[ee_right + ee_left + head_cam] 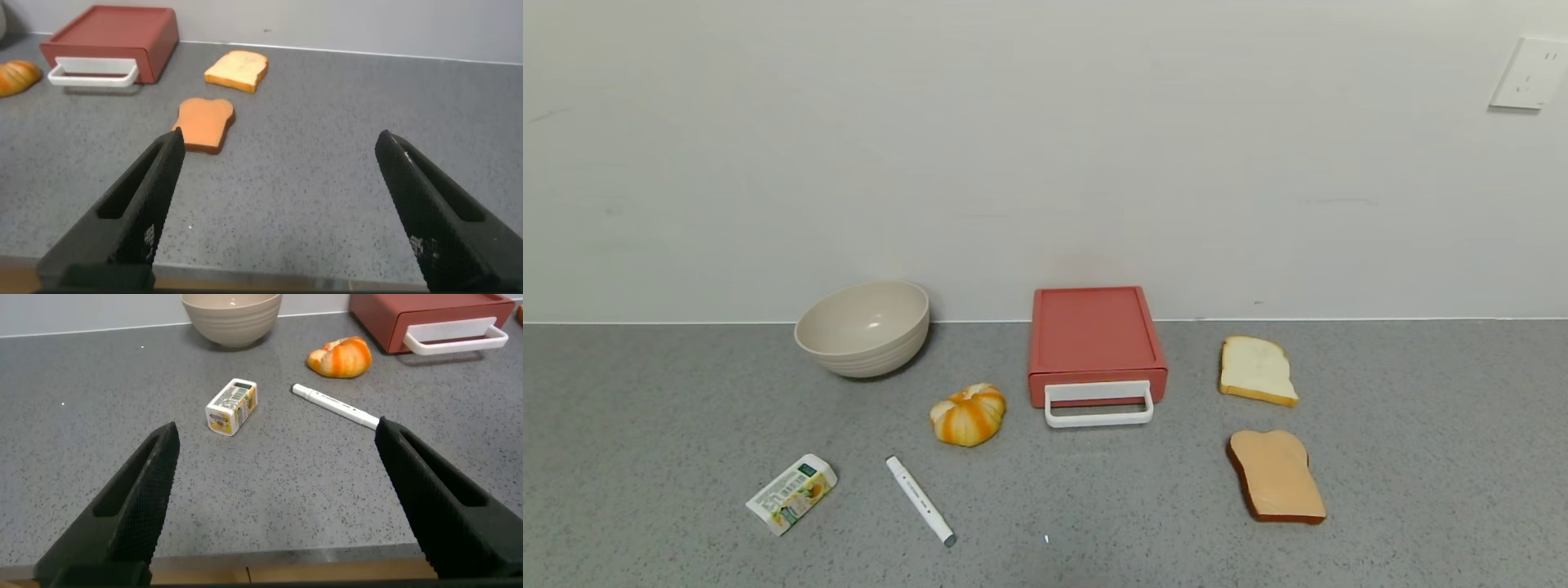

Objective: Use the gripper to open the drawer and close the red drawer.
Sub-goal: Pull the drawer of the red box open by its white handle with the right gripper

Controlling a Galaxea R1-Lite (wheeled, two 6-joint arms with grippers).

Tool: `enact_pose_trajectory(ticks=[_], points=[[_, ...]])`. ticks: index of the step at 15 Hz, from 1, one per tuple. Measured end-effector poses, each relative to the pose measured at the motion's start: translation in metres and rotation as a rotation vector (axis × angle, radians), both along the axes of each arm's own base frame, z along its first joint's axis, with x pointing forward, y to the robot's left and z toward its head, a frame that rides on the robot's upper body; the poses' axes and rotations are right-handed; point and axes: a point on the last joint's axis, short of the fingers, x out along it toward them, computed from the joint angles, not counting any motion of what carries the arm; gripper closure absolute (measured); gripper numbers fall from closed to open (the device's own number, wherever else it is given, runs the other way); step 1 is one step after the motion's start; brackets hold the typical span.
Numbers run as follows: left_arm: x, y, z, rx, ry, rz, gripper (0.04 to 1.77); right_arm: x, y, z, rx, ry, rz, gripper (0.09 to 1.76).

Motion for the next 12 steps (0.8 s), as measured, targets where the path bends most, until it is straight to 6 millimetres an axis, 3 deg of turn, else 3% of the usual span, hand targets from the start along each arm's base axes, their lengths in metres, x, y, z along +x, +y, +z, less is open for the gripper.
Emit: enact_pose_trajectory(ticks=[5, 8, 12], points=[[0.0, 0.0, 0.0, 0.0, -0.003, 0.0, 0.08, 0.027, 0.0, 0.067, -0.018, 0.104, 0.036, 0.14], [0.0, 0.0, 0.0, 0.0, -0.003, 0.0, 0.08, 0.068, 0.002, 0.099, -0.038, 0.209, 0.064, 0.14], [0.0, 0.0, 0.0, 0.001, -0.004, 0.0, 0.08, 0.141, 0.01, 0.134, -0.048, 0.327, 0.099, 0.14]])
